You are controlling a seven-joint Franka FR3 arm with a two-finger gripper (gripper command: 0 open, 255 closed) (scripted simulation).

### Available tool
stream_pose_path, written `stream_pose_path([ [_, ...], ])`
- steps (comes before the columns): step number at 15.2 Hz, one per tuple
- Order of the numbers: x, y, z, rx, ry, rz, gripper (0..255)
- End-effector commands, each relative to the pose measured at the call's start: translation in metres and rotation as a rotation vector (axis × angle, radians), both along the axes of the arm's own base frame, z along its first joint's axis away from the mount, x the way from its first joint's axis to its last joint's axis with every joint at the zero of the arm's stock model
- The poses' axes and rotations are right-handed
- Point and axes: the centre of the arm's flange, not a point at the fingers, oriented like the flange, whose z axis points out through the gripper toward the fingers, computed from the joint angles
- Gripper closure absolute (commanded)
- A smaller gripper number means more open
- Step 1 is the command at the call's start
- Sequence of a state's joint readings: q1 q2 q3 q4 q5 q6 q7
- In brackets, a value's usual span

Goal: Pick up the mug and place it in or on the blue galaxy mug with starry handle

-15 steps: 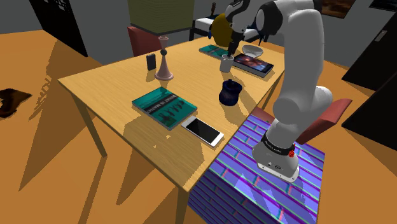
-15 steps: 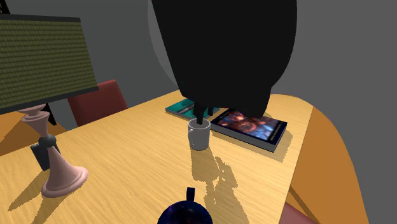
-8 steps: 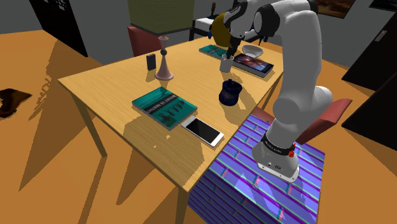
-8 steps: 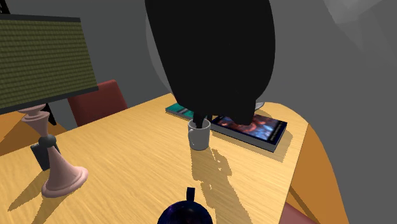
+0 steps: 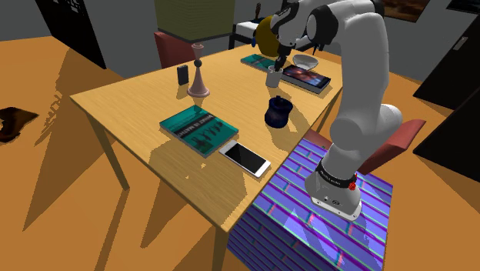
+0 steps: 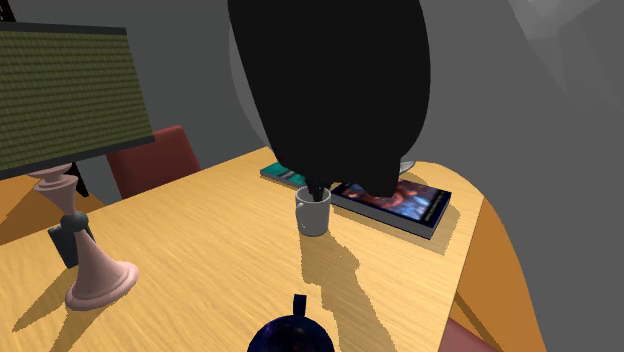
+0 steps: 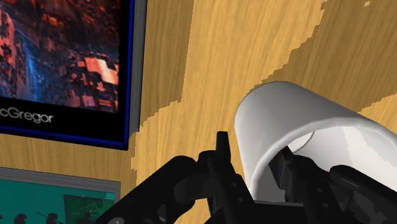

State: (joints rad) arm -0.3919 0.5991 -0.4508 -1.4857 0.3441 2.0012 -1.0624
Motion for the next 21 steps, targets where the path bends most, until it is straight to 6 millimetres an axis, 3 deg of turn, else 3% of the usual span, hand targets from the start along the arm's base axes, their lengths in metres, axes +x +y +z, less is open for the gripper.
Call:
stream_pose_path([
  [1,0.0,0.0,0.0,0.0,0.0,0.0,255],
  [8,0.0,0.0,0.0,0.0,0.0,0.0,255],
  [21,0.0,0.0,0.069,0.0,0.0,0.0,255],
])
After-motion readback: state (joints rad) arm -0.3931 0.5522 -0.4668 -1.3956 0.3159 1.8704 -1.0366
